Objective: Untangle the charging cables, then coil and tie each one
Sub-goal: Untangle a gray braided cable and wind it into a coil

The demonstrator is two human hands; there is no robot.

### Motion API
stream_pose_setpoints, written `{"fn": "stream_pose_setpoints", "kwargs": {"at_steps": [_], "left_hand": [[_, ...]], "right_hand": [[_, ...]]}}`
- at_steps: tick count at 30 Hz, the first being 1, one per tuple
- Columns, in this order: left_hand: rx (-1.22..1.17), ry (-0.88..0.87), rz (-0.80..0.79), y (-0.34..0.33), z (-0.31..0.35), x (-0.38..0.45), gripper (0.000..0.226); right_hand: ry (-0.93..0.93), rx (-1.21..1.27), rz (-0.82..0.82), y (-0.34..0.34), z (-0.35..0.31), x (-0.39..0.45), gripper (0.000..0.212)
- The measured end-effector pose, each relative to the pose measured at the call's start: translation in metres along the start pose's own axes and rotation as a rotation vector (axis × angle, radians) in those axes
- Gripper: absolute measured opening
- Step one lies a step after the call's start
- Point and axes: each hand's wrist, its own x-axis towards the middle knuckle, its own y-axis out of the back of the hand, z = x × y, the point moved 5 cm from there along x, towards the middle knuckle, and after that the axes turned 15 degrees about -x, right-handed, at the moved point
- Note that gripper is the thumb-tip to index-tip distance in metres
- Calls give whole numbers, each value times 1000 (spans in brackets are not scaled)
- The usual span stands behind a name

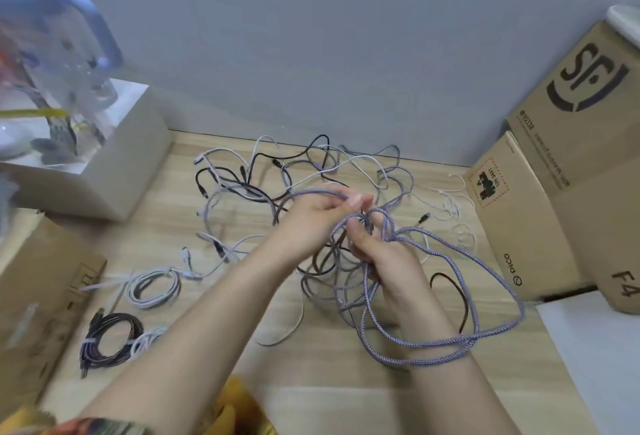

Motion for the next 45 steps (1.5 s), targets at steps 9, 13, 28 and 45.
{"fn": "stream_pose_setpoints", "kwargs": {"at_steps": [9,13,28,45], "left_hand": [[-380,149,-93,-5,-6,-8,16],[-1387,293,-213,15,-20,3,17],[-144,528,-197,62,-71,-56,44],[722,1048,-81,98,-174,-31,33]], "right_hand": [[89,54,-50,9,4,-14,40],[168,267,108,29,4,-20,41],[448,397,-45,68,-9,-31,51],[-288,-626,-49,41,133,54,40]]}}
